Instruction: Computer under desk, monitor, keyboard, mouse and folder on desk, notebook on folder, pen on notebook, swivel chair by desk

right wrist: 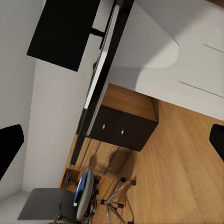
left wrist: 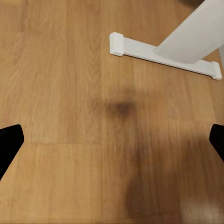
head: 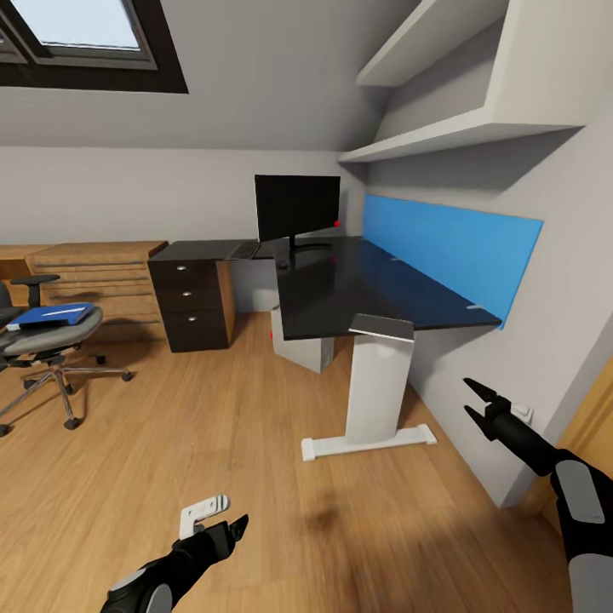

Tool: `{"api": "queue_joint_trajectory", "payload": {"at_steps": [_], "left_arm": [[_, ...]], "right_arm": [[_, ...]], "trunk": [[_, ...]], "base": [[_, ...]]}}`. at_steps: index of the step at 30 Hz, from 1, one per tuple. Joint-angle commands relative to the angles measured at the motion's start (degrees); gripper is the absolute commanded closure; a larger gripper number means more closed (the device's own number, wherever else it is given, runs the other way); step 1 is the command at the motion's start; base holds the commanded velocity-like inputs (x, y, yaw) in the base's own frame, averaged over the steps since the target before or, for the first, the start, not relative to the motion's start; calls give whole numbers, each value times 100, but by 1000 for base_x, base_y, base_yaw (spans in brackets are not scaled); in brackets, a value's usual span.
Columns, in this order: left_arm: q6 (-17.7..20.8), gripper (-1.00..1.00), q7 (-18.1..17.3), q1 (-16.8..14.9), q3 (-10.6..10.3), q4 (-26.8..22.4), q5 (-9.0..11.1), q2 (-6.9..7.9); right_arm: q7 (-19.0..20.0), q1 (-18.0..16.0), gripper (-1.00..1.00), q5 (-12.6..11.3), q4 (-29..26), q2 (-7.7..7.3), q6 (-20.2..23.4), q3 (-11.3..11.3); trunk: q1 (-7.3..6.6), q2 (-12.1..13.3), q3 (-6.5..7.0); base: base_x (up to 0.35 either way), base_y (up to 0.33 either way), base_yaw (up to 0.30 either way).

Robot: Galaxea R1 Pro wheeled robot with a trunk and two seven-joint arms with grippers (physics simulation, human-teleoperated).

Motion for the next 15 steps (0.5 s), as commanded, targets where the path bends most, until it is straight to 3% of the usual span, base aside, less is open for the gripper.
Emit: {"api": "queue_joint_trajectory", "payload": {"at_steps": [1, 15], "left_arm": [[30, -100, -6, -1, 13, 15, 28, -3], [26, -100, -10, -1, 15, 162, 20, 14]], "right_arm": [[9, -5, -100, -7, 2, 2, 40, -14], [2, -5, -100, -7, 72, 4, 39, -14]], "trunk": [[0, -2, -4], [0, -2, -4]], "base": [[74, 0, 0], [280, 3, 0]]}}
